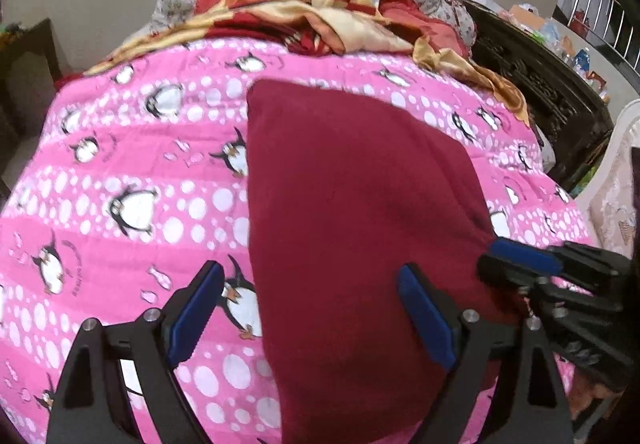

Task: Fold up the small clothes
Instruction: 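Release both tools and pull them back from the folded sweatshirt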

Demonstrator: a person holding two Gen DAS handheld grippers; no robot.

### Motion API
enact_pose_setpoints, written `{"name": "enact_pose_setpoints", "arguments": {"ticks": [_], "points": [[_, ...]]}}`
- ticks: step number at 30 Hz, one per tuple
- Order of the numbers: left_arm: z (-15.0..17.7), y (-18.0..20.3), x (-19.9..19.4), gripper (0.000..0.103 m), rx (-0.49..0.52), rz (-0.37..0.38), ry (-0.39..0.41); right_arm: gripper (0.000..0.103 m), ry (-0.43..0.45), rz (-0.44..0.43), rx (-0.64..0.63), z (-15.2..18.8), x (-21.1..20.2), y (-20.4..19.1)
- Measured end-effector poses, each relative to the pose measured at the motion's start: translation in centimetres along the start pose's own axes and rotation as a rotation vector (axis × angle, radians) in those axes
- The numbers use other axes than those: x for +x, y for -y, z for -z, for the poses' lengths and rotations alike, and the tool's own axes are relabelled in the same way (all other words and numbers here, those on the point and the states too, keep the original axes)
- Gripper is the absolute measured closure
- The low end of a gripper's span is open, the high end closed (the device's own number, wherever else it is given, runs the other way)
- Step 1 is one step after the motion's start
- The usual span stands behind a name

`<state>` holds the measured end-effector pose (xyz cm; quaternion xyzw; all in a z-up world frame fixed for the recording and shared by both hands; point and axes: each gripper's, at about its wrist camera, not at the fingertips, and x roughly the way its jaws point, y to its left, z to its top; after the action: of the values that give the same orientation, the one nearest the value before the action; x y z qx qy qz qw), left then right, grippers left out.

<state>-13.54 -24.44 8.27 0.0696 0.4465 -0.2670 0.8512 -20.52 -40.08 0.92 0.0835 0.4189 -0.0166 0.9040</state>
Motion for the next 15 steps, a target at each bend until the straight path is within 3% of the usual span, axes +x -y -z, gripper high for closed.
{"name": "enact_pose_setpoints", "arguments": {"ticks": [8, 15], "points": [[-0.8, -0.5, -1.7, 0.011, -0.019, -0.009, 0.046, 0.045, 0.108, -0.053, 0.163, -0.3, -3.2, 1.8], [-0.9, 0.0, -3.1, 0.011, -0.001, -0.049, 0.090, 0.041, 0.143, 0.004, 0.130, -0.3, -4.4, 0.6]]}}
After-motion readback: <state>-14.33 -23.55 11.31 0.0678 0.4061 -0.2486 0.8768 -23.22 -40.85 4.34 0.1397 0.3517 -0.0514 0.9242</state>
